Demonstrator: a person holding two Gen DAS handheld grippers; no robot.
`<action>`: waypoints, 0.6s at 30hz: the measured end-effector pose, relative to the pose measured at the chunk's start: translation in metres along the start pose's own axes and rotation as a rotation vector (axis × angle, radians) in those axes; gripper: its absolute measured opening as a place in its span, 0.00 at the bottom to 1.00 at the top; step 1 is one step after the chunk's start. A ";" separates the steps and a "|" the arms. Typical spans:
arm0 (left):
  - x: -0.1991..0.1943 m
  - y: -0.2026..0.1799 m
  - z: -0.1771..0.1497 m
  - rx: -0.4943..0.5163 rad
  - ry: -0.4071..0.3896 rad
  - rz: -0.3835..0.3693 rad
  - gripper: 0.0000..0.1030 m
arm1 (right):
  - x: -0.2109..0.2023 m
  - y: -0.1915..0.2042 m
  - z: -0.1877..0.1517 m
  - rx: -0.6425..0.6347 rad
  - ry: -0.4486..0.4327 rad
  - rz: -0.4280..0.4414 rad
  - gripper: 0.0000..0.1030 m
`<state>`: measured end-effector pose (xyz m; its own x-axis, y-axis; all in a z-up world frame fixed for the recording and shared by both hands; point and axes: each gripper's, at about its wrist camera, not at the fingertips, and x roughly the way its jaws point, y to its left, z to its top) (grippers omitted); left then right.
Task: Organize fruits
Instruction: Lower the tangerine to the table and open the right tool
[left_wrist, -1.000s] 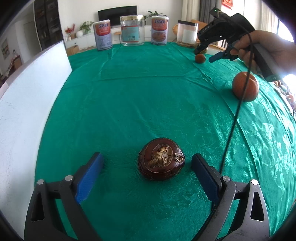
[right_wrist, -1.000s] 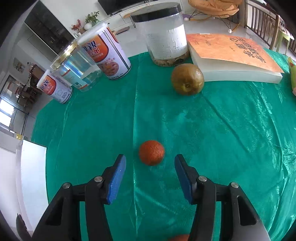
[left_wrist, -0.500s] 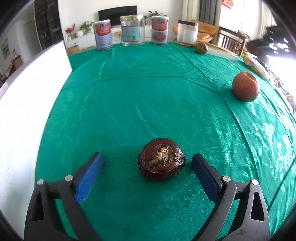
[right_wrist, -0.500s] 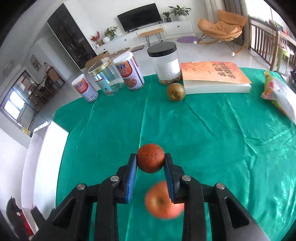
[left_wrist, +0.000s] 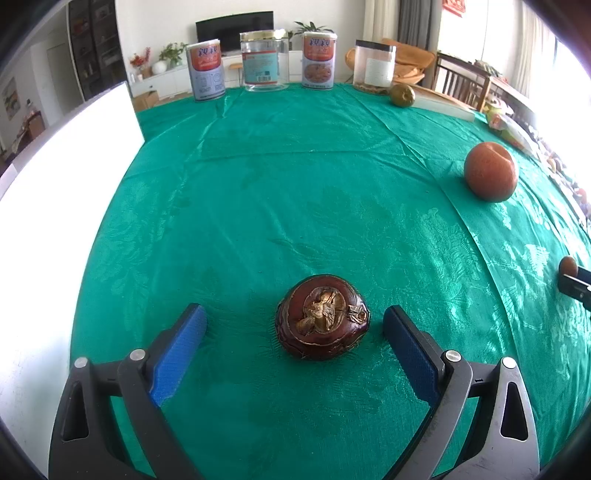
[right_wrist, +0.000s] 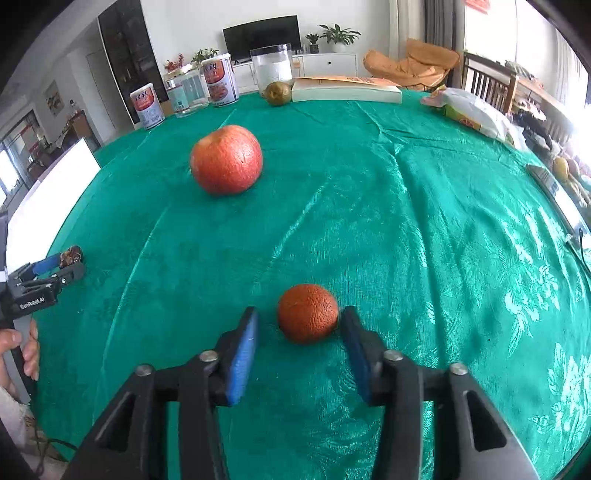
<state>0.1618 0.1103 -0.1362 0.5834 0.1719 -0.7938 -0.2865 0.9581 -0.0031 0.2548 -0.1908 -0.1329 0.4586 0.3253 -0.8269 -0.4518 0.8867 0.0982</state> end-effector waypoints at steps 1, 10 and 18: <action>0.000 0.000 0.000 0.000 0.000 0.000 0.95 | 0.005 0.005 0.003 -0.012 0.002 0.002 0.70; 0.000 0.000 0.000 0.000 0.000 0.001 0.95 | 0.019 0.017 0.004 -0.059 0.005 -0.055 1.00; 0.000 0.000 0.000 -0.001 0.000 0.001 0.95 | 0.018 0.016 0.004 -0.047 -0.003 -0.062 1.00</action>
<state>0.1616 0.1105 -0.1360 0.5836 0.1727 -0.7935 -0.2873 0.9578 -0.0029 0.2592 -0.1696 -0.1442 0.4892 0.2708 -0.8291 -0.4580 0.8887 0.0200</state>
